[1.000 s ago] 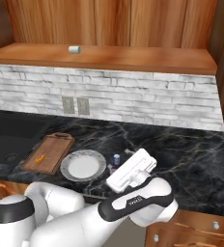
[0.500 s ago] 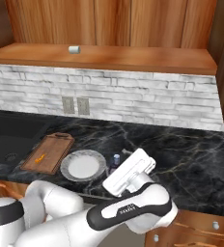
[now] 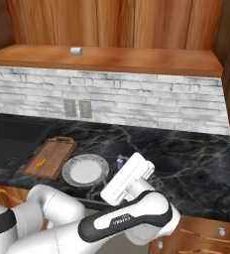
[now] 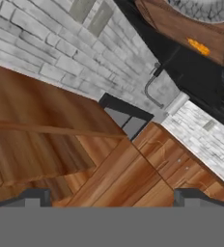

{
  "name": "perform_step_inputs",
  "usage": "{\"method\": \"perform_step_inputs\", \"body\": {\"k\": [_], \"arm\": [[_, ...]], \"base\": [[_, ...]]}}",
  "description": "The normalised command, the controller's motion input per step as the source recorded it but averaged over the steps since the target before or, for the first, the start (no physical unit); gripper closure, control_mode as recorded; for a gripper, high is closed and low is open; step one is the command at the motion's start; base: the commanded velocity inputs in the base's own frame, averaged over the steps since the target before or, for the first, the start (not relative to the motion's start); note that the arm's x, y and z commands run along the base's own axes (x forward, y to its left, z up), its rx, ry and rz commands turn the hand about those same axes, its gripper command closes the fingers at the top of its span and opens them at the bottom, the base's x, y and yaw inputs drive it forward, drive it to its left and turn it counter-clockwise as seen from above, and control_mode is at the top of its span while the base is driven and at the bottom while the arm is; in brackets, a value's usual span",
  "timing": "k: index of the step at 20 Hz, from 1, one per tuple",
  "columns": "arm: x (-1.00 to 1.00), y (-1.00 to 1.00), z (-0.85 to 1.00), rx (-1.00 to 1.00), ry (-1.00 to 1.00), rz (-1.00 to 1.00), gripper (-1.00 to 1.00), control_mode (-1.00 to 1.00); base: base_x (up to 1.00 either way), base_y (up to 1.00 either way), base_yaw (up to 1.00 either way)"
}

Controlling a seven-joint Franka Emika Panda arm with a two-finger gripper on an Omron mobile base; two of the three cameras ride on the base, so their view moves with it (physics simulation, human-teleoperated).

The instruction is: Pick the shrimp from the plate and place it on the cutting board. Then pick the condiment bottle from the cabinet and place it next to the cutting board.

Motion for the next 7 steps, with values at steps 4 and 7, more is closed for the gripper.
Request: {"method": "perform_step_inputs", "body": {"k": [4,7], "arm": [[0.0,0.31,0.0,-0.15,-0.16,0.0,-1.0,-1.0],[0.0,0.3,0.0,-0.15,-0.19,-0.01,-1.0,-1.0]], "base": [[0.0,0.0,0.0],[0.0,0.0,0.0]]}}
